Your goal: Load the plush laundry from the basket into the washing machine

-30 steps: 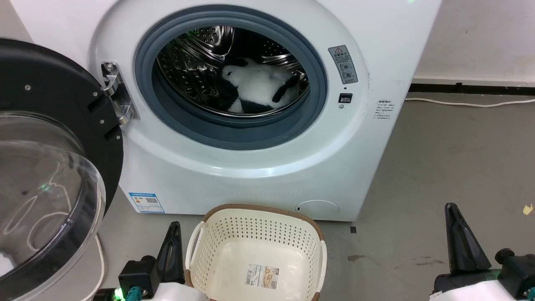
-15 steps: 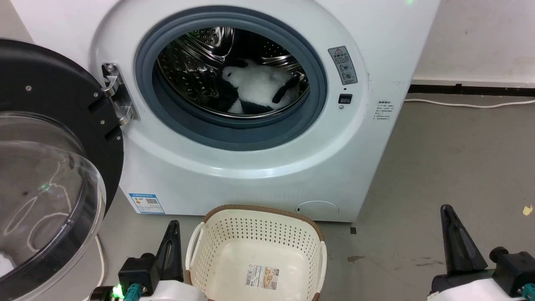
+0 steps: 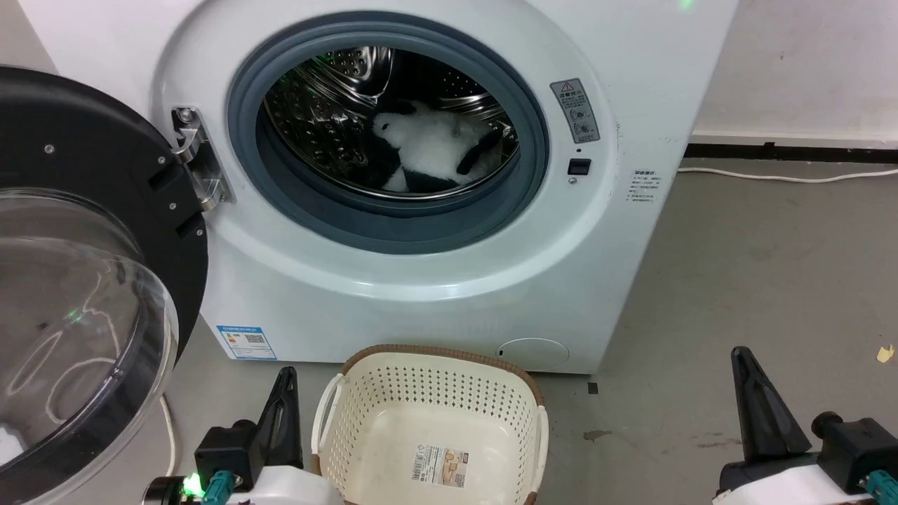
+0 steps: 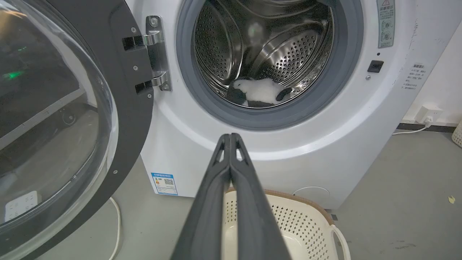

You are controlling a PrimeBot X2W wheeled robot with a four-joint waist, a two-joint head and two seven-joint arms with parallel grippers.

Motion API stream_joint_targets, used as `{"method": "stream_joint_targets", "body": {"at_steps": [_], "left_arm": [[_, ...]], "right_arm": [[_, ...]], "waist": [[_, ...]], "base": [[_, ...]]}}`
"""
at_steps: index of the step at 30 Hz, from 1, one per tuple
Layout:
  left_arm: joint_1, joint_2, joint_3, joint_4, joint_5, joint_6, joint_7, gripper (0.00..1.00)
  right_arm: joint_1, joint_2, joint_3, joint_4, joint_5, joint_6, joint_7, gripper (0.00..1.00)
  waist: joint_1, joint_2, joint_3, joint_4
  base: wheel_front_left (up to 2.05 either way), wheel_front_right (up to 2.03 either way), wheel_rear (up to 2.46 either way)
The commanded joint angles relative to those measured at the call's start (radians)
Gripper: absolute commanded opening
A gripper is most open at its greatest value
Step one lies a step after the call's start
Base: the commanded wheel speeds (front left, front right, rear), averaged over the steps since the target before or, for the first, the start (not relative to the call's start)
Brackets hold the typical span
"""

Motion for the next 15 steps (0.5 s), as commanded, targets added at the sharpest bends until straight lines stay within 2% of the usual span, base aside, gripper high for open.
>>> {"method": "stream_joint_targets", "body": {"at_steps": [1,15], "left_arm": [[-0.006,0.0,0.004,-0.006,0.012,-0.004,0.005,0.0],[-0.008,-0.001,0.017,-0.022,0.034,-0.015,0.033,0.0]], "right_arm": [[-0.019,0.001,0.002,0.005,-0.009,0.0,0.004,0.0],[-0.027,0.001,0.009,0.009,-0.023,0.0,0.033,0.0]], "waist": [[-0.0001,0.0,0.0,0.0],[-0.0001,0.0,-0.003,-0.001]], "base": [[0.0,0.0,0.0],[0.0,0.0,0.0]]}}
